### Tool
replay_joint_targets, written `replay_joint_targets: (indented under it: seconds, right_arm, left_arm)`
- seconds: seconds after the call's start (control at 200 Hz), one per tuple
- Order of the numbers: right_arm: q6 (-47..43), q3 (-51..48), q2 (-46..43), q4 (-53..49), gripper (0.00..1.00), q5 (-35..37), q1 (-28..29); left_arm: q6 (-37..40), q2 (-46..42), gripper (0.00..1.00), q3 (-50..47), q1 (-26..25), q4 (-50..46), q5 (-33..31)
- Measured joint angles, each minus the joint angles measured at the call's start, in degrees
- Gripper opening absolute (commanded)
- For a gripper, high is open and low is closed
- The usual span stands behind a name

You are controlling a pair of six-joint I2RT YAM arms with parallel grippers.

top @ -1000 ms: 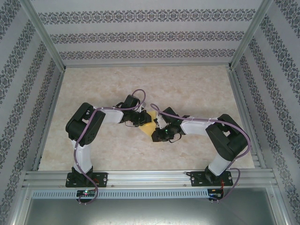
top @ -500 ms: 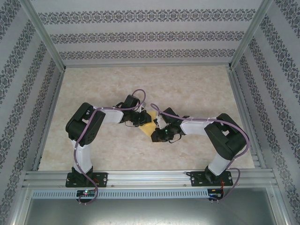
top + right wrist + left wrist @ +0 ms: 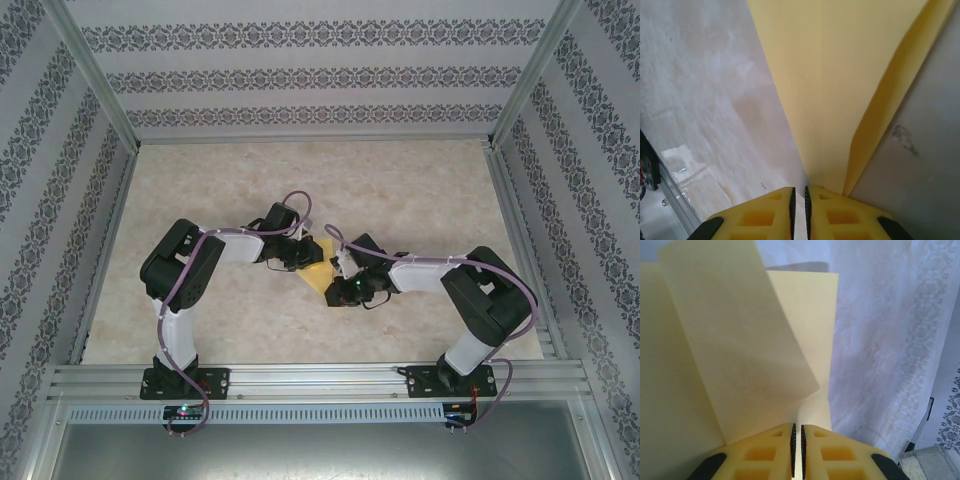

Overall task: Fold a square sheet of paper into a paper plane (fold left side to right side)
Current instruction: Fourth fold the wing at the center of the table.

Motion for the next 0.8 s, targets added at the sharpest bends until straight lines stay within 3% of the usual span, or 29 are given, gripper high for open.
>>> replay_joint_targets:
  seconds: [0.225, 0.445, 0.799]
  right_arm:
    - [-0.02, -0.33, -3.56, -6.08, 0.14, -1.99, -0.33]
    - [0.52, 1.68, -8.11, -6.03, 0.06, -3.19, -4.55]
    - [2.60, 6.43, 2.45, -1.11, 0.03, -1.73, -5.14]
  left_arm:
    - [0.00, 0.00, 0.16, 0.00, 0.00, -0.07, -0.02]
    - [0.00, -0.04, 0.16, 0.04, -0.04, -0.13, -0.07]
    - [0.22, -0.07, 0.16, 0.22, -0.09, -0.48, -0.22]
